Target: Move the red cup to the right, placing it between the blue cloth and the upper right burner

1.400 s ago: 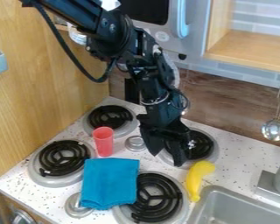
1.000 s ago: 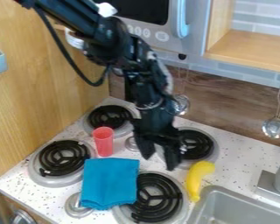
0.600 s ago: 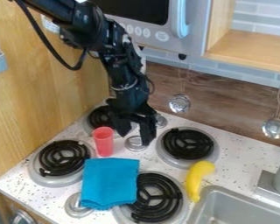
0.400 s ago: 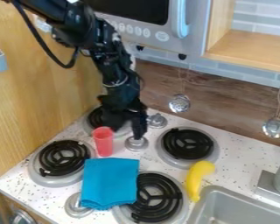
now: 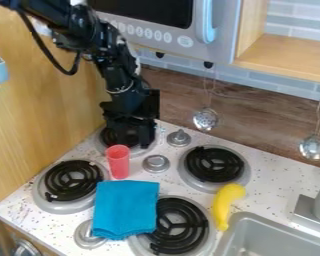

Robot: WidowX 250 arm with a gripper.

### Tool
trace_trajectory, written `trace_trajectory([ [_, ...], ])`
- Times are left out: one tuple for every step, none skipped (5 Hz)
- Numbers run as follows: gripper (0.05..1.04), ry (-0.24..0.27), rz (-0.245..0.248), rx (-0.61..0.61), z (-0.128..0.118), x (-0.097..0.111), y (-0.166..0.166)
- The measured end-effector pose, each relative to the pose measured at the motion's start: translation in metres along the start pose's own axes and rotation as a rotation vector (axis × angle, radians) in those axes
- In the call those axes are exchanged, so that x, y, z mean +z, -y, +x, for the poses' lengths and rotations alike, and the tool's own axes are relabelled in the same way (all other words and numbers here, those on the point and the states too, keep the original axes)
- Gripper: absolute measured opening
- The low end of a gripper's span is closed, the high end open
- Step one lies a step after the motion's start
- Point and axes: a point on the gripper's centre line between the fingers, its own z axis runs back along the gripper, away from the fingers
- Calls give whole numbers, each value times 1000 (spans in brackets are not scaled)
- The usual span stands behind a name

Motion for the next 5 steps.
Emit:
trace_trajectory([
  [1001, -9, 22, 32, 1, -13, -14],
  [1001, -16, 43, 35, 6, -27, -19],
  [1001, -22, 49, 30, 9, -33, -22],
  [965, -56, 60, 30, 3, -49, -25],
  [671, -65, 67, 42, 3, -55, -28],
])
